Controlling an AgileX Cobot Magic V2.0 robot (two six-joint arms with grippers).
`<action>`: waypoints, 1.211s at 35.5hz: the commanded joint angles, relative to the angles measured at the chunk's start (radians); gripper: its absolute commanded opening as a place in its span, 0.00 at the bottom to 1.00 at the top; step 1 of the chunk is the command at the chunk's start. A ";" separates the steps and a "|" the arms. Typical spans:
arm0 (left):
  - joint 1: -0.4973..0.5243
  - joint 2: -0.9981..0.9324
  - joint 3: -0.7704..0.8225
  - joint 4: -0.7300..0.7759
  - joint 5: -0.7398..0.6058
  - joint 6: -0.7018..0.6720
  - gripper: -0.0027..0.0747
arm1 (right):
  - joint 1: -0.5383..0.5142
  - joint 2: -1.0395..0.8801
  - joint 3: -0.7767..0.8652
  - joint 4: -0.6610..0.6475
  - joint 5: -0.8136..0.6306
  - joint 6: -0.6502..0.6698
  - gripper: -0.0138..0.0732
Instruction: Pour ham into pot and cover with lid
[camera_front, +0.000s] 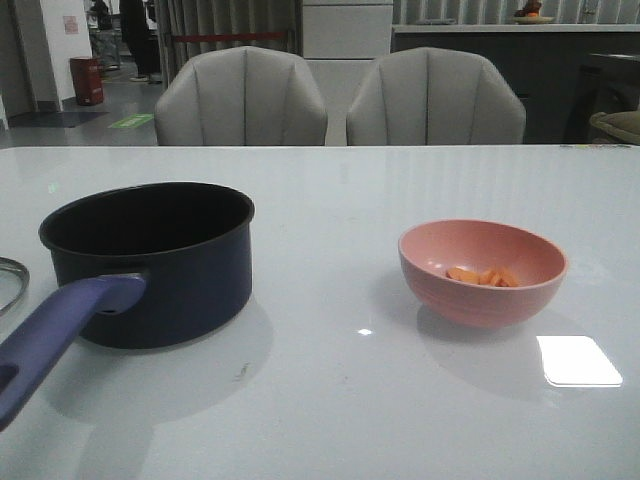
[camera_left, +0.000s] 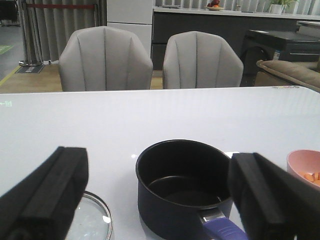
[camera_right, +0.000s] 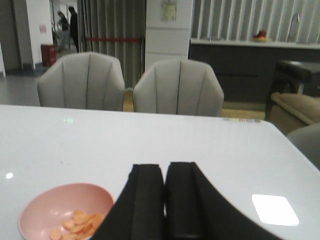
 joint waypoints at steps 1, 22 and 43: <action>-0.007 0.008 -0.029 -0.013 -0.072 0.002 0.82 | -0.004 0.144 -0.118 -0.009 0.025 -0.006 0.34; -0.007 0.008 -0.029 -0.013 -0.072 0.002 0.82 | -0.003 0.409 -0.188 0.005 0.066 -0.005 0.40; -0.007 0.008 -0.029 -0.013 -0.072 0.002 0.82 | 0.093 1.083 -0.695 0.186 0.409 -0.011 0.78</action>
